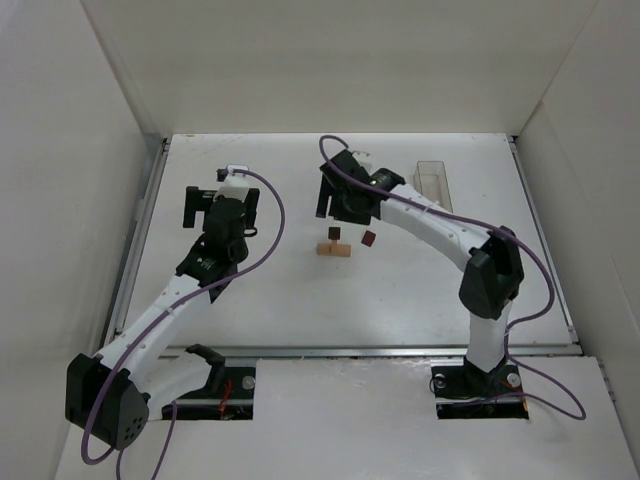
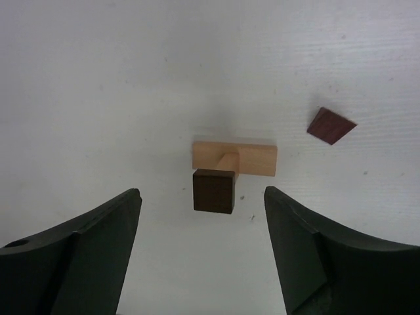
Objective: Build the wood block tower
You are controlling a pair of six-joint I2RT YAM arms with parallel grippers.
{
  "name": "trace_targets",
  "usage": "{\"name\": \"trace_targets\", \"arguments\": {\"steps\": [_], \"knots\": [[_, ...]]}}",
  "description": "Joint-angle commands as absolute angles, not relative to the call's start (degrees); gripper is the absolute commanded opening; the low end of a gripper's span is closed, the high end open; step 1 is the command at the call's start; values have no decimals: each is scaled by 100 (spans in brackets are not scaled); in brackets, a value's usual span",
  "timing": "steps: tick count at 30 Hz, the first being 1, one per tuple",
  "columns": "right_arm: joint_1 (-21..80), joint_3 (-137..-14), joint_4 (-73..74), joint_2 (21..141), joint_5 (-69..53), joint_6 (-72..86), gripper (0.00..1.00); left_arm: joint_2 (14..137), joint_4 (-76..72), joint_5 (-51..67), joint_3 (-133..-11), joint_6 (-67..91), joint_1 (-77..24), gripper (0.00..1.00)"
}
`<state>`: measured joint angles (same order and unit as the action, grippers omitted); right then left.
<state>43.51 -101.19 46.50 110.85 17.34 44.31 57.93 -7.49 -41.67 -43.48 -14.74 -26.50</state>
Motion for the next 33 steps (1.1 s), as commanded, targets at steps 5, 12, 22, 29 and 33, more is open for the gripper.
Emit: {"name": "trace_targets", "arguments": {"steps": [5,12,22,29,33], "knots": [[3385,-9819,4518,9624,2109,4597,99,5581,-1028,-4271,-4289,-1564,-2576,100],[2619,-9246,4456,10370,1311,4544,99,5581,-1028,-4376,-4289,-1687,-2523,100],[2619,-8991,3858,11135,897,4676,73,5634,-1028,-4377,-4342,-1688,-2409,100],[2619,-9246,3806,11786,686,4676,73,5634,-976,-4324,-4342,-1688,-2408,100],[2672,-9308,3806,11927,686,4676,72,5634,-976,-4324,-4342,-1635,-2408,100]]}}
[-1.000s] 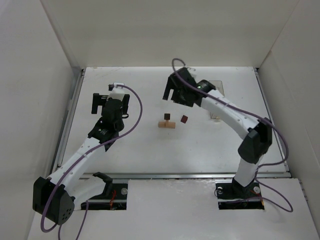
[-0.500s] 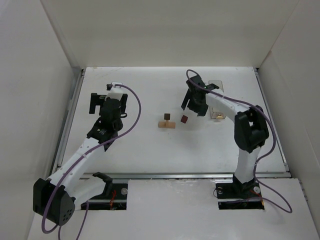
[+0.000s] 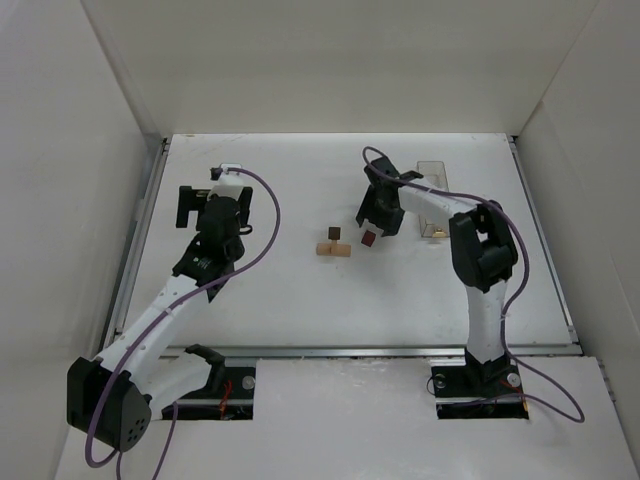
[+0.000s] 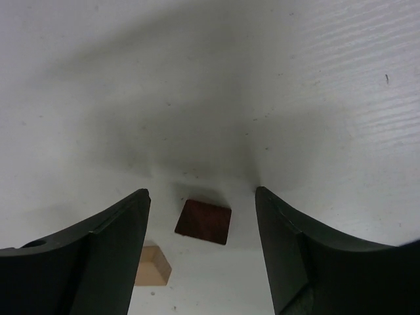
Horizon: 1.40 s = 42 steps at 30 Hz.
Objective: Build the wood block tower
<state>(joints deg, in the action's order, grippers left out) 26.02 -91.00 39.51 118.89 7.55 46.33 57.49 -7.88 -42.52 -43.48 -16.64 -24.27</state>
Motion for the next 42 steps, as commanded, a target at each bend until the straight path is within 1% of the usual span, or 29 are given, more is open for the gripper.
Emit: {"name": "trace_targets", "arguments": {"steps": [1,3,5,7,10,11,12,14,16,17,19,21,23,25,29,33,38,42], "knots": [[2672,-9308,3806,11927,686,4676,70,5634,-976,-4324,-4342,-1635,-2356,100],[2724,-9308,3806,11927,633,4624,68,5634,-976,-4271,-4342,-1635,-2355,100],[2777,-9308,3806,11979,633,4623,63,5634,-976,-4271,-4342,-1635,-2355,100],[2777,-9308,3806,11979,633,4623,62,5634,-976,-4271,-4342,-1635,-2355,100],[2777,-9308,3858,11979,633,4623,52,5634,-976,-4271,-4342,-1635,-2355,100],[2777,-9308,3858,11979,633,4623,45,5634,-976,-4271,-4342,-1635,-2355,100],[2777,-9308,3858,11979,633,4623,42,5634,-976,-4271,-4342,-1635,-2355,100],[2777,-9308,3858,11979,633,4623,40,5634,-976,-4271,-4342,-1635,-2355,100],[2777,-9308,3920,11919,703,4623,36,5634,-976,-4271,-4342,-1635,-2355,100],[2777,-9308,3920,11866,781,4571,36,5634,-976,-4271,-4342,-1635,-2355,100],[2777,-9308,3972,11865,835,4570,33,5634,-976,-4271,-4342,-1635,-2355,100],[2777,-9308,3973,11804,835,4570,34,5634,-976,-4271,-4342,-1635,-2355,100],[2777,-9308,4025,11734,835,4570,48,5634,-976,-4271,-4342,-1635,-2355,100],[2777,-9255,4078,11664,887,4570,60,5634,-976,-4271,-4342,-1635,-2355,100],[2777,-9010,4078,11418,835,4666,65,5634,-976,-4219,-4289,-1635,-2355,100],[2777,-8815,3938,11303,694,4825,65,5634,-1028,-4219,-4289,-1635,-2355,100],[2777,-8755,3824,11557,361,5184,65,5581,-1028,-4219,-4237,-1635,-2355,100],[2777,-8754,3771,11610,360,5309,65,5528,-1028,-4219,-4236,-1635,-2355,100]]}}
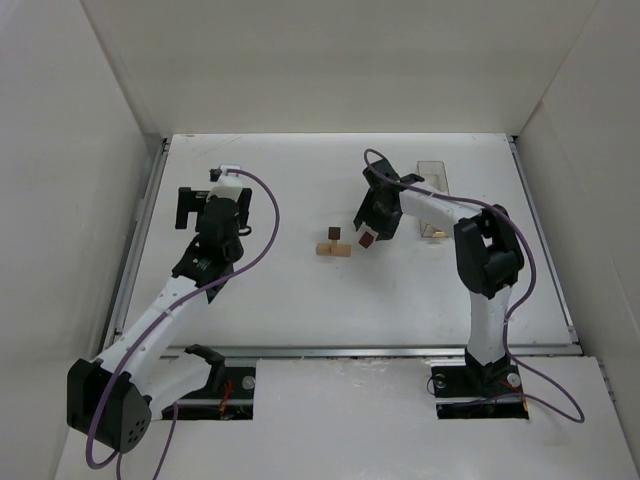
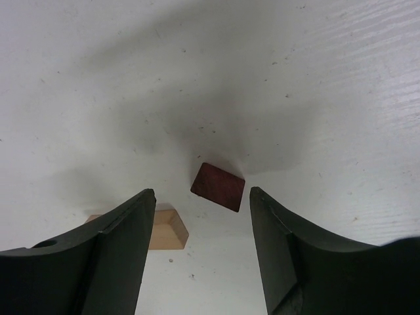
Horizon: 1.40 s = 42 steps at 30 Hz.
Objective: Build the wood block tower
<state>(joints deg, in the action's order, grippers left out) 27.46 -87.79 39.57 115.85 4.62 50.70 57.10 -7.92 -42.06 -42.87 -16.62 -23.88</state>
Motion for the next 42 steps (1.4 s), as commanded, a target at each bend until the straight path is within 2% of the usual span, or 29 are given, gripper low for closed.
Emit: {"name": "trace_targets", "arguments": {"steps": [1,17,24,28,31,35,42], "knots": [[2777,-8754,3771,11610,360,5309,65,5528,-1028,-4219,-4236,-1635,-2355,100],[2777,-8868,3709,11839,263,5432,64,5528,-1028,-4219,-4184,-1688,-2355,100],[2777,-8974,3823,11909,316,5432,52,5528,-1028,-4219,-4131,-1688,-2355,100],[2777,-8974,3823,11909,316,5379,39,5528,-1028,-4219,-4131,-1740,-2355,100],[2777,-8974,3823,11909,369,5309,26,5528,-1081,-4219,-4131,-1740,-2355,100],[2777,-8974,3771,11778,422,5107,0,5528,-1081,-4219,-4131,-1740,-2355,100],[2777,-9325,3447,11120,922,3878,0,5528,-1028,-4166,-4244,-1915,-2355,100]]}}
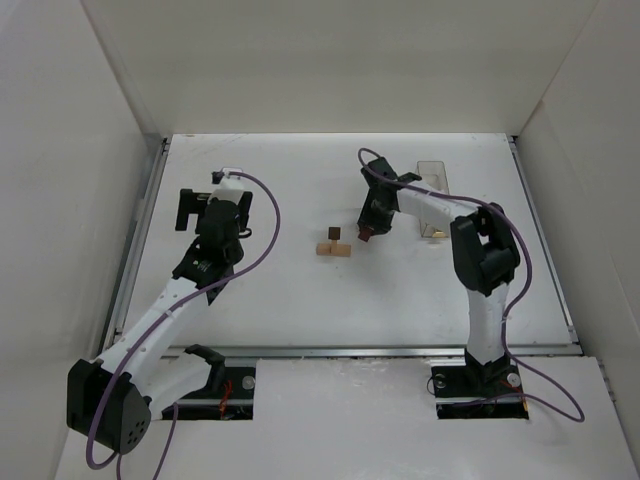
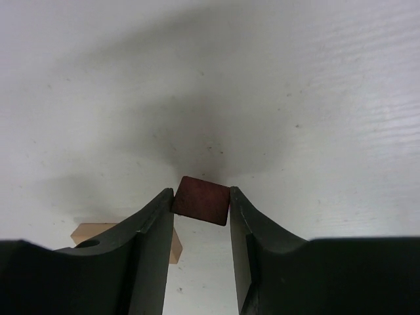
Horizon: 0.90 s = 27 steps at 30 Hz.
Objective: Build the wood block tower
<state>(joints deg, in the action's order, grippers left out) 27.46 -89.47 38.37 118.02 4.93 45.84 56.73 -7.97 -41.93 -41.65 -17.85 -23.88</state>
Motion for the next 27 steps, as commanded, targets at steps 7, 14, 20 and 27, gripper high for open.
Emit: {"name": "trace_targets", "arguments": {"steps": [7,14,20,27], "knots": [[2777,-8763,1586,9485,116,1813,0,5747,-204,-3219,-5340,-1908,-2408,100],[2777,-7895,258,8203,-1474,187,0,5924,1432,1022,-7178,-2160,-2408,100],[2664,-7138,-631,7515,-3615,-921,0,6142,1257,4221,-7759,-2556,-2566,90],[2610,-6881,-1309,7146,-5482,-1310,0,7608,3126,5745,-9525,-3241,-2619,90]]}}
